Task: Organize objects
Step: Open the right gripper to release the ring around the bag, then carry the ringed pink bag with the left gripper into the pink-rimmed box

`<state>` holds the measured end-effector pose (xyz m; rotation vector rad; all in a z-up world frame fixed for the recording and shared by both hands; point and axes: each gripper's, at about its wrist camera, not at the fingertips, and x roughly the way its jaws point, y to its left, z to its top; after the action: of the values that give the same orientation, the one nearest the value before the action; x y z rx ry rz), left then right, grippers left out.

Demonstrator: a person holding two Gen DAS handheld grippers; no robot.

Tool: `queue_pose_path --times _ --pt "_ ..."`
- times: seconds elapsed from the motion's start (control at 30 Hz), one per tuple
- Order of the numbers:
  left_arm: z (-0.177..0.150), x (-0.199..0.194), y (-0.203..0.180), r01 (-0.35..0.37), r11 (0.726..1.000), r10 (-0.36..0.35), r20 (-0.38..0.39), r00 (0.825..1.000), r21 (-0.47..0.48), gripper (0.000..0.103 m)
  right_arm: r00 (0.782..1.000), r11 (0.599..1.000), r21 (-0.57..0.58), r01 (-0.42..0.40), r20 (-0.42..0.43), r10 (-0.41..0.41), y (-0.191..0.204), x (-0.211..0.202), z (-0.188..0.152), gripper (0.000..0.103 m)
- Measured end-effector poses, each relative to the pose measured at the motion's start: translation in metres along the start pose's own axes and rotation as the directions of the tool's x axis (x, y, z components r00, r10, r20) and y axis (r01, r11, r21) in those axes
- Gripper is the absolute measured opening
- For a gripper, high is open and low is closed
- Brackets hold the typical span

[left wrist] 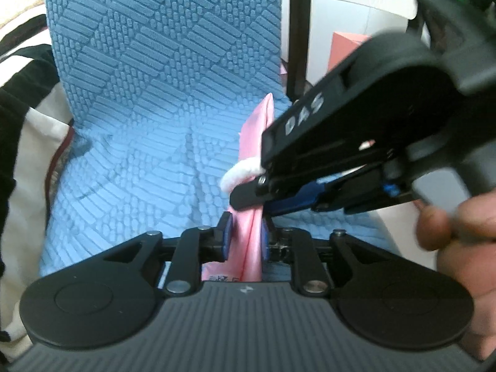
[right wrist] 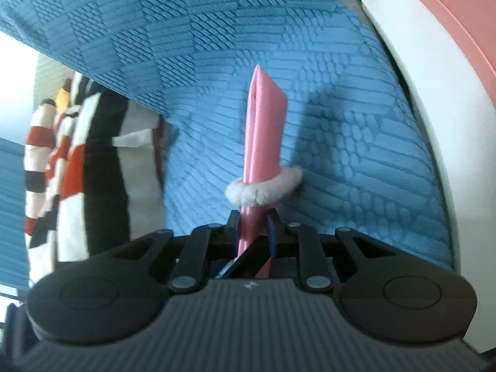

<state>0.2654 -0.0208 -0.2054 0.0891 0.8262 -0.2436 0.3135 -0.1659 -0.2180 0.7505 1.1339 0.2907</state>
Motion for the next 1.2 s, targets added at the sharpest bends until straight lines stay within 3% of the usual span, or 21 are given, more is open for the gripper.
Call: queue_pose_path --times 0.17,0.4,0.67,0.83,1.07,1.2 --pt "0.0 -0.004 0.003 0.063 0.997 -0.064 -0.015 0.998 -0.04 0.031 1.0 0.998 0.056 0.018 0.012 -0.018 -0.011 0.005 -0.002 0.015" --pt "0.004 -0.022 0.022 0.114 0.984 -0.113 0.011 0.994 -0.139 0.032 0.996 0.998 0.001 0.062 0.068 -0.062 -0.006 -0.008 -0.003 0.013" --pt "0.008 -0.046 0.042 0.124 0.969 -0.121 0.031 0.992 -0.212 0.033 0.982 0.974 -0.161 0.158 0.129 -0.138 0.021 -0.035 -0.013 0.012" --pt "0.009 -0.073 0.035 0.122 0.968 -0.119 0.024 0.993 -0.221 0.034 0.972 0.932 -0.29 0.218 0.154 -0.179 0.045 -0.06 -0.032 0.012" --pt "0.011 -0.107 0.035 0.131 0.935 -0.13 0.026 0.991 -0.329 0.034 0.968 0.925 -0.299 0.237 0.156 -0.197 0.048 -0.098 -0.048 0.012" --pt "0.021 -0.13 0.031 0.104 0.937 -0.1 0.029 0.995 -0.334 0.034 0.963 0.92 -0.303 0.25 0.175 -0.204 0.053 -0.126 -0.052 0.012"
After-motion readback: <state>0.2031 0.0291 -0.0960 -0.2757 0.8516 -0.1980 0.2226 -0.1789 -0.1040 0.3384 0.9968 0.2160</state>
